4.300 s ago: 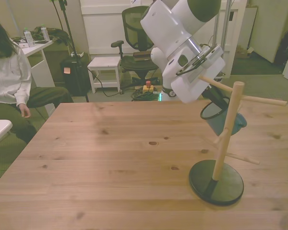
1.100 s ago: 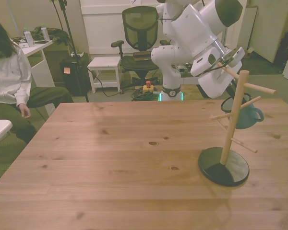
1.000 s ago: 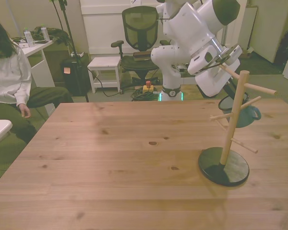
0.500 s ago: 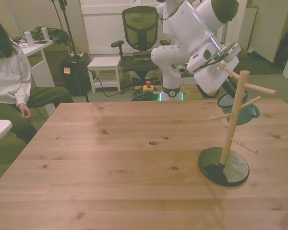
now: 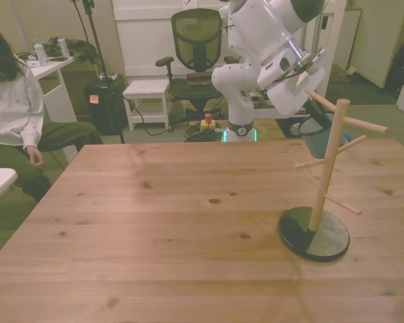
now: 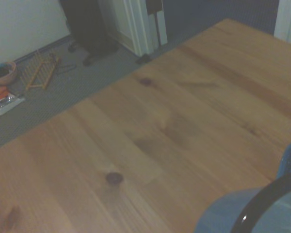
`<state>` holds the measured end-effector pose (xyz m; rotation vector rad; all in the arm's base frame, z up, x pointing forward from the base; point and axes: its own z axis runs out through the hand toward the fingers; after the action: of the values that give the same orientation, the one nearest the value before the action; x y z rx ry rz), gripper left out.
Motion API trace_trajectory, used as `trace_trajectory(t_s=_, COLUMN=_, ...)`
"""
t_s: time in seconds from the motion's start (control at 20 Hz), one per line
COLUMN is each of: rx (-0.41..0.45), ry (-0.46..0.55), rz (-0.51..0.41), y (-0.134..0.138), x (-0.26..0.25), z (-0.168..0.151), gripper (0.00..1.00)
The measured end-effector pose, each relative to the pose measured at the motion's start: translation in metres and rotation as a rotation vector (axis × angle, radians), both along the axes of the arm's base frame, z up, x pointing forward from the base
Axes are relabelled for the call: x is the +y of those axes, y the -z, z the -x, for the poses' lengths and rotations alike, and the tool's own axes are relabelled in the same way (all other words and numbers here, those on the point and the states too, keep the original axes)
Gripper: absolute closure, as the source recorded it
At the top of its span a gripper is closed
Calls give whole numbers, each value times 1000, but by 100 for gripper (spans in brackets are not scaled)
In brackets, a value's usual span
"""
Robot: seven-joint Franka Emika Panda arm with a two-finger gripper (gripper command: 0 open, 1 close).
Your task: Unload the mug
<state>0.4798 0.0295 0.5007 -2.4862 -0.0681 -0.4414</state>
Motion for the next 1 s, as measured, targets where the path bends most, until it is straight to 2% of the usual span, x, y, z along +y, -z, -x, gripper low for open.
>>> trace_trajectory(t_s=0.1, rx=26, ry=35, rz=17, y=-7, x=-13, z=16, gripper=100)
trace_trajectory(t_s=0.25, rx=76, ry=147, rz=40, y=-17, x=-45, z=32, gripper=100)
trace_trajectory(t_s=0.55, rx=193, ry=387, rz=150, y=-16, x=-121, z=43, gripper=100)
trace_trajectory(t_s=0.8, rx=174, ry=584, rz=240, y=-23, x=-174, z=27, gripper=100)
trace_trajectory(t_s=1.0, rx=200, ry=660, rz=272, y=1, x=-195, z=-5, gripper=100)
